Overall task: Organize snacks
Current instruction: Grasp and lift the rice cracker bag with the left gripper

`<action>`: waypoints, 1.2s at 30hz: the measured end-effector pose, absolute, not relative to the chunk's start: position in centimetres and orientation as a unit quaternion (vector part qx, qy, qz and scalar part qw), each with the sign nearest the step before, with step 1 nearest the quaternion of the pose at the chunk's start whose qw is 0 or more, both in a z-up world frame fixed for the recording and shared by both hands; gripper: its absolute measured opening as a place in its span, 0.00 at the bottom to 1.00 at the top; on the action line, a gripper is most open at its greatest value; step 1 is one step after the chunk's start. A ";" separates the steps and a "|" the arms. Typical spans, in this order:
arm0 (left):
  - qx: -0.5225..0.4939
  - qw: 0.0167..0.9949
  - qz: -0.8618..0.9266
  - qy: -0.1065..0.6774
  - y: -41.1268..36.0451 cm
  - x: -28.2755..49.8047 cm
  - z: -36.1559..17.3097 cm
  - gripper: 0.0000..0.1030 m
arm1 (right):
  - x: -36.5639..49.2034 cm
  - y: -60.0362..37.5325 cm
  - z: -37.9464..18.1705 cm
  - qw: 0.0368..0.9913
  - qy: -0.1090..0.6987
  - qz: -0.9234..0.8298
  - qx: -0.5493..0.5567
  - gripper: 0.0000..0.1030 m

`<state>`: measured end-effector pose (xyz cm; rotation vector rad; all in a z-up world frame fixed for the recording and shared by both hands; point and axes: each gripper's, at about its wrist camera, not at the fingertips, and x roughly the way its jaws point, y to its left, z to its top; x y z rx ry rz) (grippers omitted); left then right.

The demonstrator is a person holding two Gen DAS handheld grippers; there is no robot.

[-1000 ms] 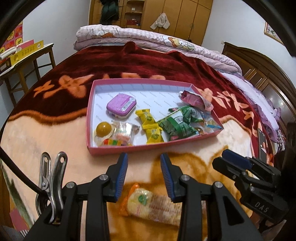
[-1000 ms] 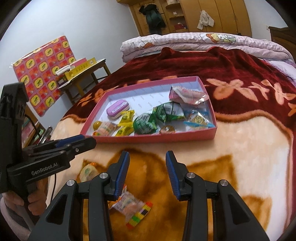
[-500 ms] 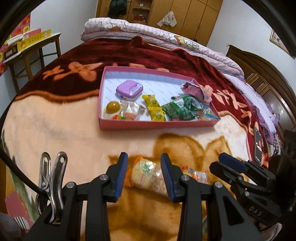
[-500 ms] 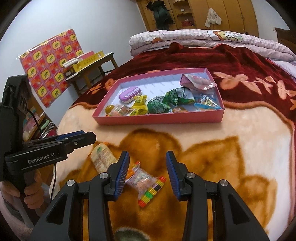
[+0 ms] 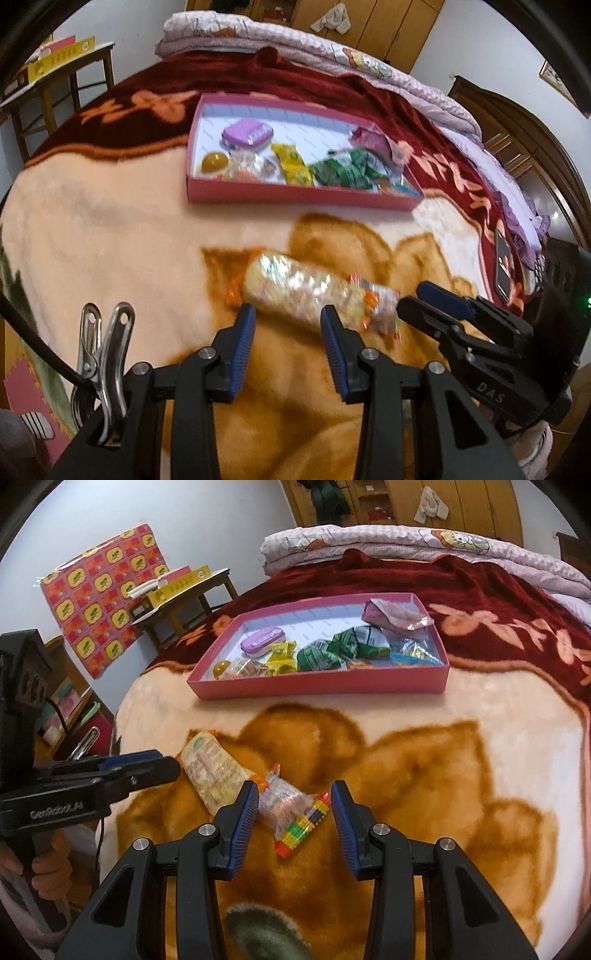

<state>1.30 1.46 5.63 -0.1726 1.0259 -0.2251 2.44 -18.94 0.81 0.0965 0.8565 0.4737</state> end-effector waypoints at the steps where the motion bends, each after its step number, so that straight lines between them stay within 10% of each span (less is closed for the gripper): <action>1: -0.084 0.860 -0.111 0.491 1.3 1.2 5.5 0.37 | 2.3 -18.9 0.7 0.881 0.412 0.230 0.044 0.44; 30: -0.121 0.857 -0.086 0.493 1.8 6.9 4.2 0.37 | 2.2 -17.5 -0.7 0.870 0.426 0.245 0.029 0.46; 36: -0.116 0.857 -0.081 0.495 0.8 7.3 4.2 0.50 | 1.9 -17.0 -0.7 0.873 0.417 0.252 0.019 0.46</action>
